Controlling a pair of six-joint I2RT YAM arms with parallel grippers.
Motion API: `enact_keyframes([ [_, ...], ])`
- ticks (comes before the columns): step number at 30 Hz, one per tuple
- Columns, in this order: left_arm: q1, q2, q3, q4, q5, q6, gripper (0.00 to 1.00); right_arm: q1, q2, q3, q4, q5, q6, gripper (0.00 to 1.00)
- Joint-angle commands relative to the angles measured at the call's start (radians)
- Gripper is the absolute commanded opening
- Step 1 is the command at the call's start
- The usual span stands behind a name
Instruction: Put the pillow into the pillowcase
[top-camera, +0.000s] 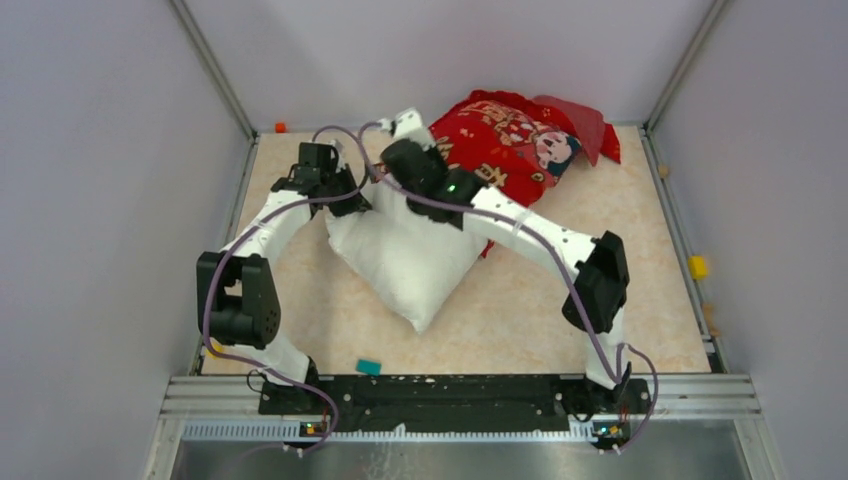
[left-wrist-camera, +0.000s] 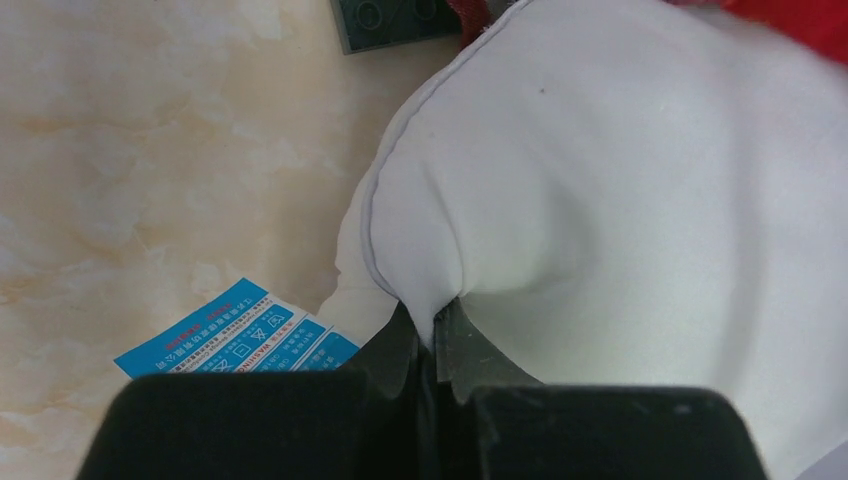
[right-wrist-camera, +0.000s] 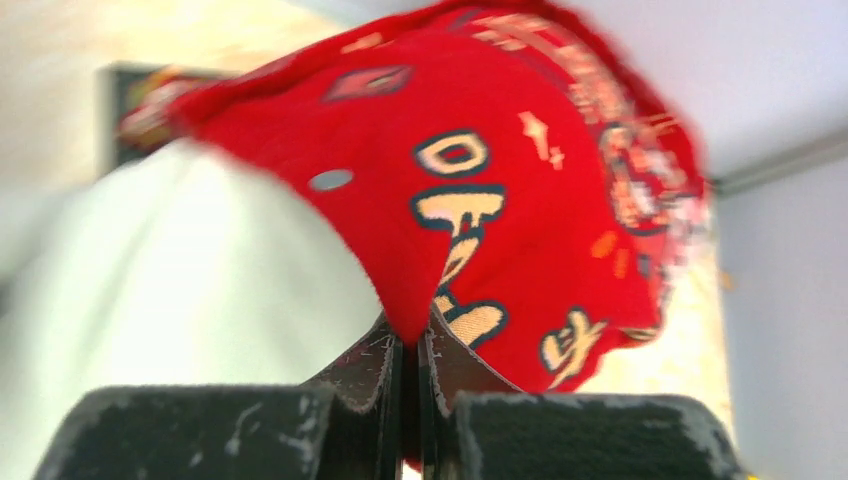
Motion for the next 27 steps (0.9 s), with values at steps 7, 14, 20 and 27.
enact_keyframes([
  [7,0.004,0.017,0.077,0.100,0.014,-0.042,0.00,0.102,-0.076,-0.168,-0.067,-0.258,0.294,0.00],
  [14,0.007,-0.014,0.175,0.026,-0.026,0.003,0.31,0.011,-0.088,-0.194,-0.064,-0.303,0.285,0.00],
  [20,0.007,-0.161,0.148,-0.019,-0.146,0.040,0.99,-0.014,-0.084,-0.156,-0.075,-0.327,0.292,0.00],
  [27,0.010,-0.380,-0.049,-0.090,-0.187,0.033,0.99,-0.023,-0.089,-0.127,-0.099,-0.329,0.301,0.00],
])
